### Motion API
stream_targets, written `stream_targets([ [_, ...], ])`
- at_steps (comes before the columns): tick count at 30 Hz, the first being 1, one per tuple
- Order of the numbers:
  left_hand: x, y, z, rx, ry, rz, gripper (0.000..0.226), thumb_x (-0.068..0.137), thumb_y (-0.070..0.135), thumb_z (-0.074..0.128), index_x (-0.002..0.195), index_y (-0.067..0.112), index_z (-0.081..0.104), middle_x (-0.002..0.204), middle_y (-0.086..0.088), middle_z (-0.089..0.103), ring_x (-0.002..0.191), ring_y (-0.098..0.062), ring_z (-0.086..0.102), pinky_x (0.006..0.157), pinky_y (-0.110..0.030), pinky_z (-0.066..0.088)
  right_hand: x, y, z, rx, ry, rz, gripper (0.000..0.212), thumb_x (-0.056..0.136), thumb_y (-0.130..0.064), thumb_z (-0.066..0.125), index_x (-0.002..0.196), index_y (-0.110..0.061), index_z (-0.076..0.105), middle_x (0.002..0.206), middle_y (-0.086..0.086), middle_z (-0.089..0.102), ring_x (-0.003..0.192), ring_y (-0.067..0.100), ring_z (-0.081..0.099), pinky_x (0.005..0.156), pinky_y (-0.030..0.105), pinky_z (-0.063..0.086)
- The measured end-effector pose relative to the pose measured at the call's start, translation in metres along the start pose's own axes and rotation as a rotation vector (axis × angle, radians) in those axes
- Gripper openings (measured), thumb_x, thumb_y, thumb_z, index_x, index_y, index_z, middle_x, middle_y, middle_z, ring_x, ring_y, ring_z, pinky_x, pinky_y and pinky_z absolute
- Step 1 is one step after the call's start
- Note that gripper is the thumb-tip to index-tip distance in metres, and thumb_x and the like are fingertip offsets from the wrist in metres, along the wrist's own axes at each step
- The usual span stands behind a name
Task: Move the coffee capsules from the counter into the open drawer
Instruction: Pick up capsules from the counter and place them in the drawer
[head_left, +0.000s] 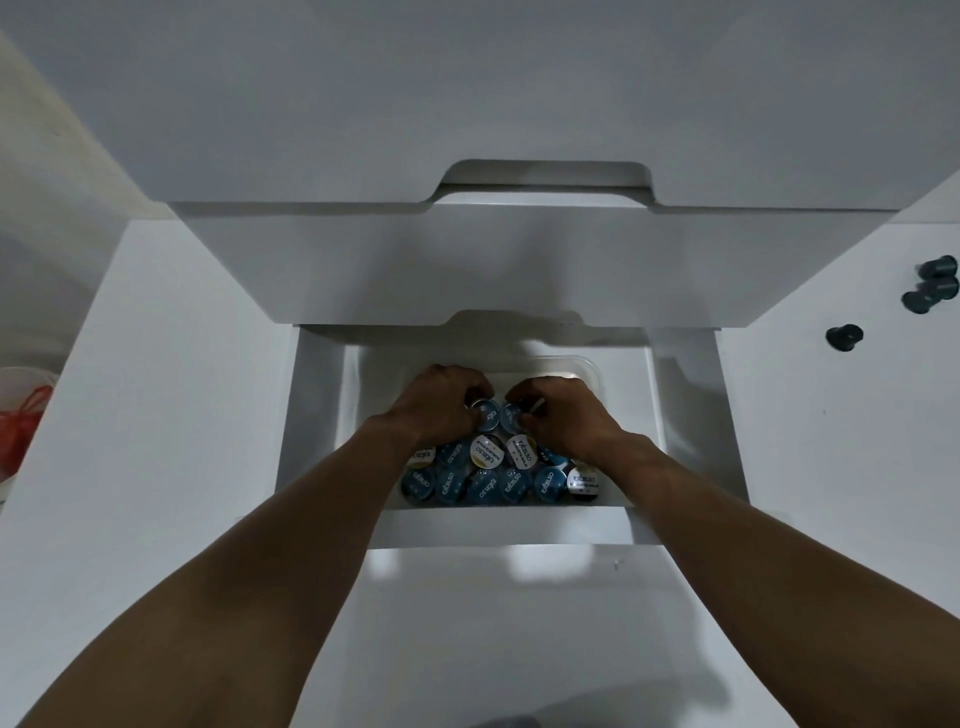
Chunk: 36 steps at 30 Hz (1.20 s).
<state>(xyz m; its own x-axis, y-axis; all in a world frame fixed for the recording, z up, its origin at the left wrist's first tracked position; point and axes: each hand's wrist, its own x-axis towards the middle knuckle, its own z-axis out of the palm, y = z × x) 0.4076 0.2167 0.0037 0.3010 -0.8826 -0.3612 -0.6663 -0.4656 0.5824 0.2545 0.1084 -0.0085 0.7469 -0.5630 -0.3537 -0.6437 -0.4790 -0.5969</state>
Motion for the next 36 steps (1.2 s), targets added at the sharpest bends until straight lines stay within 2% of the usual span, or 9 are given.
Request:
stream_targets([
  [7, -0.003, 0.003, 0.004, 0.065, -0.013, 0.005, 0.028, 0.082, 0.021, 0.067, 0.11, 0.02, 0.065, 0.11, 0.0, 0.069, 0.096, -0.014, 0.062, 0.086, -0.027, 0.051, -0.003, 0.003, 0.0, 0.032, -0.006, -0.015, 0.026, 0.085, -0.017, 0.067, 0.111, -0.021, 0.066, 0.109, 0.003, 0.069, 0.093, 0.017, 0.065, 0.082, 0.026, 0.055],
  [12, -0.009, 0.009, 0.003, 0.09, 0.002, -0.023, 0.039, 0.083, 0.02, 0.066, 0.122, 0.016, 0.06, 0.12, -0.003, 0.066, 0.108, -0.017, 0.062, 0.097, -0.031, 0.049, -0.005, 0.002, -0.002, 0.023, -0.007, -0.024, 0.037, 0.084, -0.022, 0.068, 0.121, -0.02, 0.061, 0.113, 0.005, 0.066, 0.095, 0.017, 0.062, 0.081, 0.023, 0.049],
  [15, -0.016, 0.015, 0.0, 0.102, 0.081, -0.065, 0.042, 0.083, 0.02, 0.063, 0.125, 0.018, 0.058, 0.13, -0.003, 0.059, 0.116, -0.019, 0.057, 0.102, -0.028, 0.044, -0.007, -0.001, -0.008, -0.011, 0.005, -0.001, 0.044, 0.084, -0.029, 0.067, 0.126, -0.02, 0.056, 0.12, 0.005, 0.06, 0.104, 0.02, 0.058, 0.086, 0.027, 0.046],
  [18, -0.03, 0.026, -0.006, 0.145, 0.177, -0.114, 0.046, 0.086, 0.02, 0.064, 0.13, 0.016, 0.053, 0.134, -0.006, 0.053, 0.122, -0.022, 0.05, 0.104, -0.031, 0.039, -0.013, -0.007, -0.018, -0.117, 0.09, -0.041, 0.043, 0.088, -0.031, 0.06, 0.128, -0.014, 0.054, 0.125, 0.01, 0.058, 0.113, 0.027, 0.054, 0.093, 0.033, 0.042],
  [22, -0.058, 0.045, -0.01, 0.265, 0.36, -0.095, 0.037, 0.088, 0.019, 0.058, 0.124, 0.008, 0.055, 0.124, -0.013, 0.058, 0.111, -0.029, 0.054, 0.093, -0.034, 0.044, -0.032, -0.02, -0.03, -0.183, 0.227, -0.134, 0.042, 0.092, -0.031, 0.053, 0.127, -0.008, 0.054, 0.128, 0.016, 0.055, 0.116, 0.03, 0.051, 0.095, 0.034, 0.04],
  [27, -0.098, 0.072, -0.012, 0.383, 0.567, -0.075, 0.036, 0.09, 0.025, 0.053, 0.119, 0.005, 0.055, 0.117, -0.016, 0.057, 0.103, -0.031, 0.056, 0.088, -0.039, 0.047, -0.064, -0.037, -0.051, -0.234, 0.331, -0.189, 0.04, 0.091, -0.032, 0.055, 0.124, -0.01, 0.056, 0.125, 0.015, 0.056, 0.115, 0.032, 0.051, 0.096, 0.035, 0.042],
  [31, -0.129, 0.1, -0.014, 0.454, 0.675, -0.005, 0.035, 0.09, 0.027, 0.053, 0.117, 0.005, 0.055, 0.113, -0.017, 0.057, 0.099, -0.032, 0.056, 0.085, -0.04, 0.047, -0.105, -0.043, -0.071, -0.272, 0.419, -0.255, 0.041, 0.091, -0.03, 0.054, 0.126, -0.007, 0.055, 0.117, 0.019, 0.058, 0.109, 0.035, 0.054, 0.091, 0.038, 0.045],
  [36, -0.165, 0.141, -0.022, 0.51, 0.742, 0.116, 0.038, 0.091, 0.028, 0.051, 0.122, 0.006, 0.051, 0.116, -0.015, 0.056, 0.103, -0.028, 0.054, 0.089, -0.037, 0.047, -0.164, -0.048, -0.1, -0.27, 0.556, -0.246, 0.044, 0.091, -0.028, 0.054, 0.13, -0.009, 0.051, 0.124, 0.016, 0.055, 0.114, 0.032, 0.05, 0.094, 0.039, 0.043],
])
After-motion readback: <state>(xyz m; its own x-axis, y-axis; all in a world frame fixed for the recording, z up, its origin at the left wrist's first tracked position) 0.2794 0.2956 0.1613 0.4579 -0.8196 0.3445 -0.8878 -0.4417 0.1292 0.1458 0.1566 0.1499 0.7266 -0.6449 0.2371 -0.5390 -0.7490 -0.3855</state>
